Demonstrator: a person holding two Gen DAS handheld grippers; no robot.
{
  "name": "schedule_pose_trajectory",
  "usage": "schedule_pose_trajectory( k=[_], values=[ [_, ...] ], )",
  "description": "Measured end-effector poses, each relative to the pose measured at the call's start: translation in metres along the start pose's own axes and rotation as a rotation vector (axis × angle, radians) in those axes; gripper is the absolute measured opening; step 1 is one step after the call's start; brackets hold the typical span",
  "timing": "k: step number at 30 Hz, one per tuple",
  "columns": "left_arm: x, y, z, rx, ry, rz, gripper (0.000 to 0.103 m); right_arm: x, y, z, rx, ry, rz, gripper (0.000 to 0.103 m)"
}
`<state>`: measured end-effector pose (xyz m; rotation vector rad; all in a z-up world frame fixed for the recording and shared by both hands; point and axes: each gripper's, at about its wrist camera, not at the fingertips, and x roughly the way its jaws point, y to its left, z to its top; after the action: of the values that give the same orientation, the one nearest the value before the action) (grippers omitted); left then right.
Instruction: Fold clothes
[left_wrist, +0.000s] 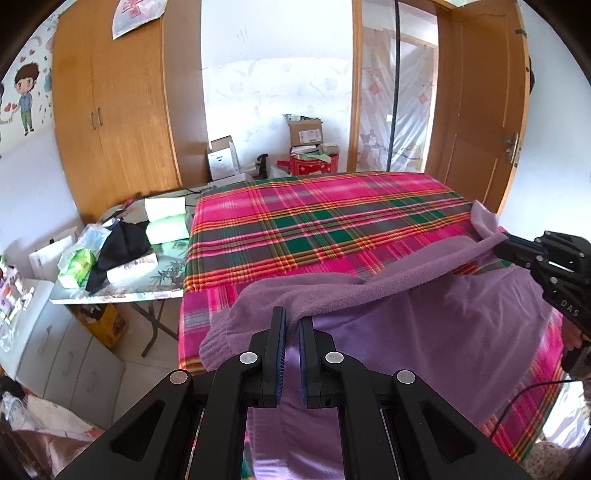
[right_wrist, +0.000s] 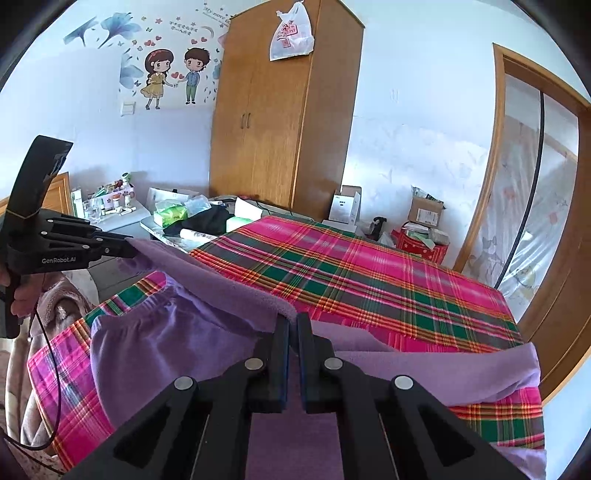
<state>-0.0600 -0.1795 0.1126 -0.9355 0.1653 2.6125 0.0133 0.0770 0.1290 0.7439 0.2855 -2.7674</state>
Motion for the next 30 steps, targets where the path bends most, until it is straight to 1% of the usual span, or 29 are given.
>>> schedule_pose_trajectory(
  k=[5, 13, 20, 26, 30],
  values=[
    [-0.004, -0.003, -0.013, -0.025, 0.006, -0.004, 0.007, -0.007, 0.004, -0.014, 0.013, 0.009, 0.005, 0.004],
    [-0.011, -0.006, -0.04, -0.081, 0.009, -0.017, 0.007, -0.016, 0.02, -0.04, -0.02, 0.03, -0.009, 0.005],
    [-0.014, -0.011, -0.061, -0.071, 0.001, 0.011, 0.007, -0.015, 0.024, -0.06, 0.001, 0.065, -0.006, 0.005],
    [-0.008, -0.01, -0.079, -0.101, 0.037, -0.015, 0.007, -0.012, 0.026, -0.078, 0.02, 0.108, 0.001, 0.005],
    [-0.003, -0.009, -0.091, -0.125, 0.062, -0.029, 0.007, -0.006, 0.03, -0.092, 0.014, 0.147, -0.011, 0.005]
  ],
)
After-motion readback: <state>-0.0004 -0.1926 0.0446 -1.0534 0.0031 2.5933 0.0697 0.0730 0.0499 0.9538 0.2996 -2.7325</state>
